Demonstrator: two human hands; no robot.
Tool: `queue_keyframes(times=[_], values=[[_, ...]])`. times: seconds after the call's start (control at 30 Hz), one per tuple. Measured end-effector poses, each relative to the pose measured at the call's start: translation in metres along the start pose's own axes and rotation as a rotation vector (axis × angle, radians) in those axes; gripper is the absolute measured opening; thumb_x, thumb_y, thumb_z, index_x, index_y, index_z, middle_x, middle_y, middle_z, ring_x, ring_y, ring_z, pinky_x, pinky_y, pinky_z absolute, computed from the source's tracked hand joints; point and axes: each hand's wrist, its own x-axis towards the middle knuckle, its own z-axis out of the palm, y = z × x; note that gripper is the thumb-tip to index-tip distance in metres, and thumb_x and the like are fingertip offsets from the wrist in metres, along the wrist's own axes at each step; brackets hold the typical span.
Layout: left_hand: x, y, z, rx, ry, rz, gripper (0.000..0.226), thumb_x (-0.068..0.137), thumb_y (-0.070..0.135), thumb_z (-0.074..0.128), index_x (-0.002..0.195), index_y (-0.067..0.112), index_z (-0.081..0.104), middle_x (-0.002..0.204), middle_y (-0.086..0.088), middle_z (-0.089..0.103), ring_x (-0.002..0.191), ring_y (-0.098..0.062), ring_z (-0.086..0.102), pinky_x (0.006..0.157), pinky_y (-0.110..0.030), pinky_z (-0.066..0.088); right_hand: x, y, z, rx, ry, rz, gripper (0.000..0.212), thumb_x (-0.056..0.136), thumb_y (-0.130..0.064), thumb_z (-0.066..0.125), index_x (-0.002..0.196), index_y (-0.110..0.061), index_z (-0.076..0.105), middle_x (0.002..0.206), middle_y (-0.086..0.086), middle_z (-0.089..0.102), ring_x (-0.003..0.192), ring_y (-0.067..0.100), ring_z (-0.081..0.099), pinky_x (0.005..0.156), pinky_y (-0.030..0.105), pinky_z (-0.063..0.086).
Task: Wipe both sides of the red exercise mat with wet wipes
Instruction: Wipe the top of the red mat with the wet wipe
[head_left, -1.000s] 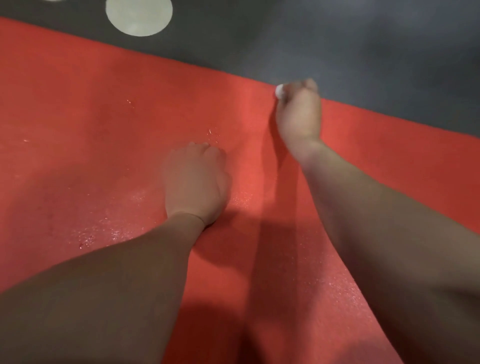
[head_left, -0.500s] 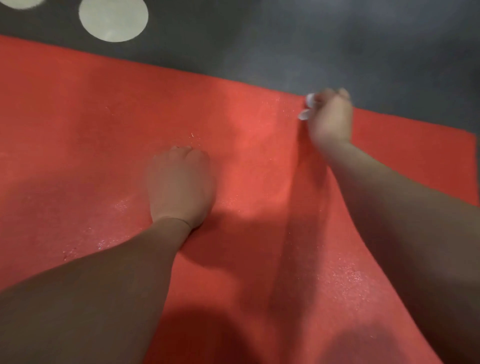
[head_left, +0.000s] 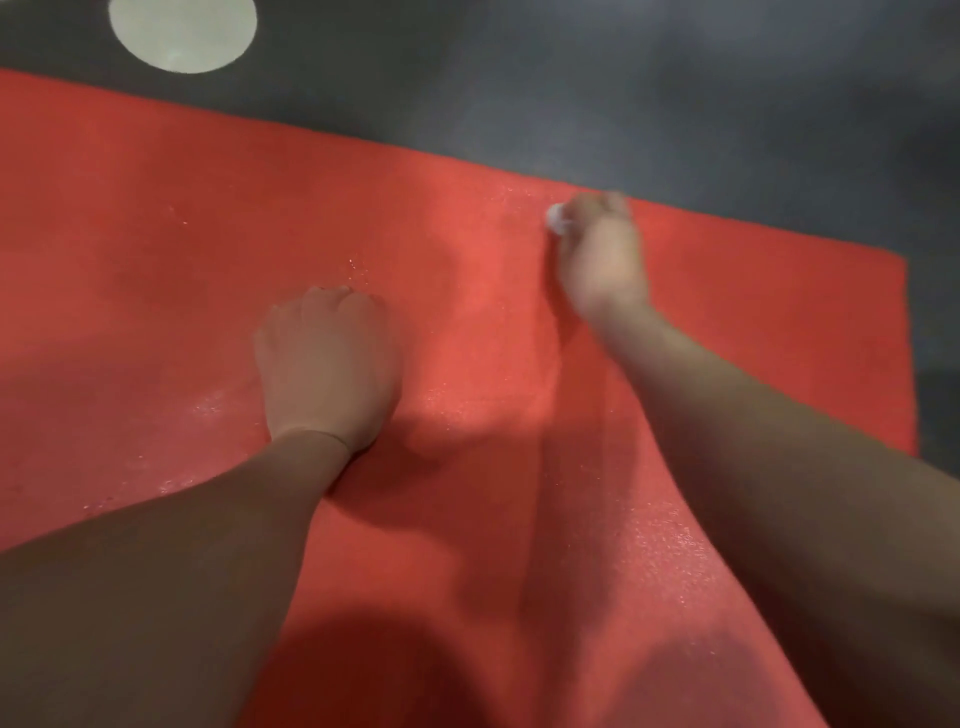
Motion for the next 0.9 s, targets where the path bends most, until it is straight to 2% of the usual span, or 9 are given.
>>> queue_keyframes(times=[0.07,0.13,0.2,0.3,0.37,0.47,0.57,0.8,0.9], values=[[0.000,0.000,0.001,0.006,0.010,0.005,0.035,0.089,0.028,0.054,0.123,0.023,0.061,0.134,-0.006,0.055,0.125,-0.035,0.043,0.106,-0.053,0.032,0.003,0.029,-0.015,-0.051,0.096,0.202,0.021,0.092,-0.006,0.046,0.101,-0.001,0.065,0.109,0.025,0.059,0.100,0.040,0.057,0.086,0.035,0.036],[0.001,0.001,0.001,0.013,0.018,0.013,0.034,0.089,0.028,0.055,0.122,0.023,0.061,0.134,-0.006,0.055,0.124,-0.034,0.044,0.106,-0.052,0.032,-0.003,0.026,-0.014,-0.049,0.126,0.248,0.021,0.093,-0.006,0.047,0.102,-0.001,0.065,0.107,0.025,0.060,0.098,0.040,0.057,0.085,0.035,0.036],[0.001,0.002,0.001,0.013,0.016,0.010,0.035,0.089,0.028,0.054,0.123,0.023,0.061,0.134,-0.005,0.054,0.124,-0.035,0.044,0.105,-0.052,0.032,-0.020,-0.003,0.000,0.000,0.066,0.074,0.019,0.089,-0.003,0.049,0.099,-0.002,0.065,0.101,0.023,0.062,0.094,0.040,0.058,0.082,0.038,0.037],[0.001,0.000,0.001,0.006,0.011,0.008,0.035,0.090,0.028,0.053,0.123,0.022,0.060,0.135,-0.006,0.054,0.123,-0.036,0.044,0.104,-0.052,0.032,-0.051,-0.032,0.016,0.086,-0.185,-0.306,0.022,0.082,0.001,0.053,0.099,-0.006,0.065,0.095,0.017,0.061,0.090,0.034,0.058,0.084,0.036,0.043],[0.000,-0.001,0.001,-0.002,0.017,0.013,0.034,0.090,0.028,0.052,0.123,0.022,0.060,0.134,-0.007,0.054,0.122,-0.037,0.045,0.103,-0.052,0.032,-0.048,-0.017,0.009,0.056,-0.213,-0.343,0.022,0.083,0.000,0.054,0.100,-0.007,0.065,0.097,0.016,0.060,0.091,0.034,0.058,0.085,0.037,0.045],[0.000,0.000,0.001,0.014,0.023,0.014,0.034,0.090,0.028,0.052,0.122,0.022,0.060,0.132,-0.007,0.055,0.120,-0.036,0.045,0.102,-0.051,0.032,-0.028,0.029,-0.013,-0.047,0.038,-0.023,0.017,0.087,-0.004,0.051,0.098,-0.004,0.064,0.098,0.022,0.060,0.093,0.041,0.057,0.084,0.042,0.039],[0.001,0.000,0.002,0.023,0.035,0.023,0.033,0.089,0.028,0.053,0.121,0.022,0.060,0.130,-0.007,0.055,0.117,-0.036,0.046,0.100,-0.050,0.033,-0.026,0.040,-0.022,-0.074,0.132,0.204,0.015,0.088,-0.007,0.050,0.094,-0.001,0.062,0.096,0.026,0.061,0.093,0.043,0.056,0.082,0.043,0.036],[-0.001,-0.001,-0.001,0.018,0.005,0.032,0.033,0.090,0.029,0.051,0.121,0.022,0.058,0.132,-0.008,0.053,0.119,-0.036,0.044,0.100,-0.051,0.032,-0.095,-0.033,0.013,0.079,-0.215,-0.360,0.021,0.079,-0.003,0.055,0.097,-0.008,0.064,0.094,0.013,0.061,0.091,0.034,0.056,0.082,0.038,0.045],[0.000,-0.001,-0.002,0.032,0.000,0.036,0.033,0.090,0.031,0.049,0.121,0.023,0.057,0.132,-0.007,0.053,0.120,-0.036,0.045,0.100,-0.051,0.033,-0.079,-0.013,0.002,0.009,-0.067,-0.189,0.017,0.079,-0.003,0.052,0.093,-0.006,0.061,0.092,0.018,0.060,0.089,0.040,0.056,0.080,0.041,0.040]])
